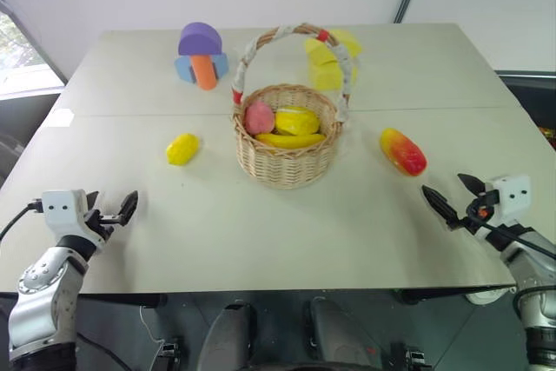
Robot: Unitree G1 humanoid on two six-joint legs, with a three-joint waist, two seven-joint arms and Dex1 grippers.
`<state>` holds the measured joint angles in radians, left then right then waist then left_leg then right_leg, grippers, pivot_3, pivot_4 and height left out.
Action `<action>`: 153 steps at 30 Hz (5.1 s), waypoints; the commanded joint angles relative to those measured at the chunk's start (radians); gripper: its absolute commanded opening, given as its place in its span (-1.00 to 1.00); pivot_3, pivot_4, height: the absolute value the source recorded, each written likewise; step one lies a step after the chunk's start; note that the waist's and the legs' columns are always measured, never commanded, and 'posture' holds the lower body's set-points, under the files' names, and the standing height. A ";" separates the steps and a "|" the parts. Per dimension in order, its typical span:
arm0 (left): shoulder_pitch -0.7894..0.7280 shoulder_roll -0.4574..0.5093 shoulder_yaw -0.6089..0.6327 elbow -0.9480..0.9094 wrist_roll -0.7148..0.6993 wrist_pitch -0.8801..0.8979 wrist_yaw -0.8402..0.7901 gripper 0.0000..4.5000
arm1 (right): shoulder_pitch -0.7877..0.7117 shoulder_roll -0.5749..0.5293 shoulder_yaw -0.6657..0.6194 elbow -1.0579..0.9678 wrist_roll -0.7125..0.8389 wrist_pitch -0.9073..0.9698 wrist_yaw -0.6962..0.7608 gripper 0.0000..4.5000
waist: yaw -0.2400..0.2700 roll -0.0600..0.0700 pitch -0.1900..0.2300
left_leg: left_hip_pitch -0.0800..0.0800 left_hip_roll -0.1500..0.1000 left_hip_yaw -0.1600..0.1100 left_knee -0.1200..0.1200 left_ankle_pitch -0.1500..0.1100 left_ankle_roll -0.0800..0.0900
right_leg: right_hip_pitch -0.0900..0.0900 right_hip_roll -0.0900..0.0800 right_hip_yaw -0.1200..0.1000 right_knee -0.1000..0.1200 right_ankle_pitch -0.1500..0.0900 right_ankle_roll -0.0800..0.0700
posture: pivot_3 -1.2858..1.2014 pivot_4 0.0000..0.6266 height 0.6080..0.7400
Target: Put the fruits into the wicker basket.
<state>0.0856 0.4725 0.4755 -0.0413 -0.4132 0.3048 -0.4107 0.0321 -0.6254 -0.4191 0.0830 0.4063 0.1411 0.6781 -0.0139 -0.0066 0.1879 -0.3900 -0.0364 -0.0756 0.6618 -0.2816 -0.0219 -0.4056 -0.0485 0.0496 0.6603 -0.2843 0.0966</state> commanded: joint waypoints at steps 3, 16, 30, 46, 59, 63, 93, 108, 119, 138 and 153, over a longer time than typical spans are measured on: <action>0.003 0.012 0.006 -0.026 0.008 -0.003 0.005 1.00 | -0.008 -0.002 -0.009 -0.044 0.006 -0.003 -0.006 0.98 | 0.000 0.000 0.000 | 0.000 0.000 0.000 0.000 0.000 0.000 | 0.000 0.000 0.000 0.000 0.000 0.000 | 0.03 -0.52 1.00; -0.088 0.002 -0.050 -0.107 -0.045 0.044 -0.014 1.00 | 0.008 -0.027 -0.003 -0.252 0.073 0.093 0.028 0.98 | 0.002 0.000 0.000 | 0.000 0.000 0.000 0.000 0.000 0.000 | 0.000 0.000 0.000 0.000 0.000 0.000 | 0.03 -0.52 1.00; -0.504 0.073 -0.335 0.029 0.143 0.238 0.041 1.00 | -0.050 -0.069 0.272 -0.746 0.172 0.333 0.047 0.98 | -0.005 -0.001 0.000 | 0.000 0.000 -0.001 0.000 0.000 0.000 | 0.000 0.002 -0.001 0.001 0.000 0.000 | 0.03 -0.52 1.00; -0.620 0.057 -0.417 0.179 0.212 0.333 0.000 0.89 | -0.186 -0.042 0.354 -0.760 0.153 0.343 0.008 1.00 | 0.002 -0.002 0.000 | -0.002 -0.001 -0.002 0.001 0.000 -0.001 | -0.002 0.000 -0.002 0.000 0.000 0.000 | 0.03 -0.52 1.00; -0.545 0.073 -0.253 -0.122 -0.010 0.295 -0.155 -0.20 | -0.209 -0.053 0.335 -0.740 0.133 0.323 0.020 1.00 | 0.001 -0.003 0.001 | -0.002 -0.001 -0.002 0.001 0.000 -0.001 | -0.003 0.001 -0.001 0.000 0.000 0.000 | 0.03 -0.52 1.00; -0.530 0.060 -0.276 -0.327 -0.167 0.383 -0.223 -0.20 | -0.230 -0.074 0.309 -0.696 0.123 0.306 0.042 1.00 | 0.009 -0.003 0.001 | -0.003 -0.001 -0.003 0.001 0.000 -0.001 | -0.002 -0.001 -0.002 0.000 0.000 0.000 | 0.03 -0.52 1.00; -0.621 -0.061 -0.604 -0.351 -0.177 0.336 -0.406 0.95 | -0.331 -0.046 0.220 -0.133 -0.145 0.414 -0.271 1.00 | -0.002 -0.002 0.000 | -0.001 -0.001 -0.001 0.002 0.001 -0.001 | 0.000 0.002 0.000 0.000 0.000 0.001 | 0.03 -0.52 1.00; -0.579 -0.037 -0.642 -0.365 -0.100 0.303 -0.370 1.00 | -0.413 -0.021 0.240 -0.015 -0.148 0.418 -0.204 -0.04 | -0.002 -0.002 0.000 | -0.001 -0.001 -0.001 0.002 0.001 -0.001 | -0.001 0.003 -0.001 0.001 0.000 0.001 | 0.03 -0.52 1.00; -0.429 0.034 -0.420 -0.300 -0.122 0.161 -0.390 1.00 | -0.249 -0.179 0.153 -0.500 0.005 0.360 0.056 -0.15 | 0.000 -0.002 0.000 | -0.001 0.000 -0.001 0.001 0.001 -0.001 | -0.001 0.003 -0.001 0.000 0.000 0.001 | 0.03 -0.52 1.00; -0.363 0.027 -0.411 -0.347 -0.127 0.106 -0.386 1.00 | -0.708 0.141 0.621 -0.401 -0.169 0.542 -0.188 0.29 | 0.003 -0.003 0.000 | -0.007 -0.002 -0.003 0.001 0.002 -0.004 | -0.006 -0.001 -0.002 -0.001 0.001 0.000 | 0.03 -0.52 1.00; -0.347 0.034 -0.412 -0.349 -0.141 0.110 -0.381 1.00 | -0.426 0.053 0.267 -0.613 0.104 0.527 -0.060 0.96 | -0.004 -0.003 0.000 | -0.005 -0.002 -0.003 0.001 0.000 0.000 | -0.003 0.000 -0.003 -0.002 0.001 0.000 | 0.03 -0.52 1.00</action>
<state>-0.2545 0.5038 0.0550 -0.3673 -0.5391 0.4267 -0.7860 -0.3815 -0.5813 -0.1317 -0.5333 0.5032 0.6798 0.6420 -0.0180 -0.0092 0.1882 -0.3930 -0.0376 -0.0784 0.6627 -0.2814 -0.0220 -0.4075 -0.0484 0.0473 0.6587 -0.2836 0.0968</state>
